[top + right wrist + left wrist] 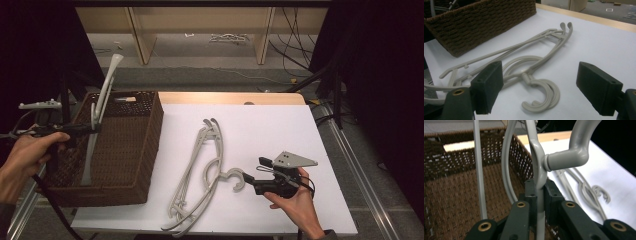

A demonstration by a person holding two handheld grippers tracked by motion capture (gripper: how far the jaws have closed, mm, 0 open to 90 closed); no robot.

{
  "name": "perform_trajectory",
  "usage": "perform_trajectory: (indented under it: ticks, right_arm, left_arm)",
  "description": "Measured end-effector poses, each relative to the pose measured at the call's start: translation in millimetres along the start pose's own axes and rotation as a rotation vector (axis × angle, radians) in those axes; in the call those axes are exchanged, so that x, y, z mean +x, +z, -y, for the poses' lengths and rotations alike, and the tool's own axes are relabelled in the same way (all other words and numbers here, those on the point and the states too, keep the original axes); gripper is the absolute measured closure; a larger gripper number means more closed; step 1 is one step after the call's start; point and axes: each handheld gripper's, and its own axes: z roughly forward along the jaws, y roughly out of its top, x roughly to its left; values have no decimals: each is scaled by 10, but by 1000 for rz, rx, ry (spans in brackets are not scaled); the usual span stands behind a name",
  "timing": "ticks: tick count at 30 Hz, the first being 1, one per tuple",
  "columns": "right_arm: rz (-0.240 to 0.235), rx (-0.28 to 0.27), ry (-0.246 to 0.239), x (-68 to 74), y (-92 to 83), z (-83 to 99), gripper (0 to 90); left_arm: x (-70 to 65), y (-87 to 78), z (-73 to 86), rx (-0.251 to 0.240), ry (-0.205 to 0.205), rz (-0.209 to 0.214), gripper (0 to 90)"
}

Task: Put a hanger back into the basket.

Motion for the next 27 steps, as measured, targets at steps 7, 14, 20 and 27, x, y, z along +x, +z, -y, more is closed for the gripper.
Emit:
perform_trajectory:
  ticks: [7,14,20,27]
  right_arm:
    - [8,-25,-17,-2,-4,2,225]
    - [9,-18,-7,5,-4,22,219]
    - [11,-26,-19,0,-1,24,220]
    - [19,-11,-20,-6,-20,24,221]
  left_arm:
    - [30,84,148,46,23,6,825]
    - [52,149,249,107,30,8,825]
    - [75,187,292,120,31,10,825]
    - [46,258,209,222,123,-33,825]
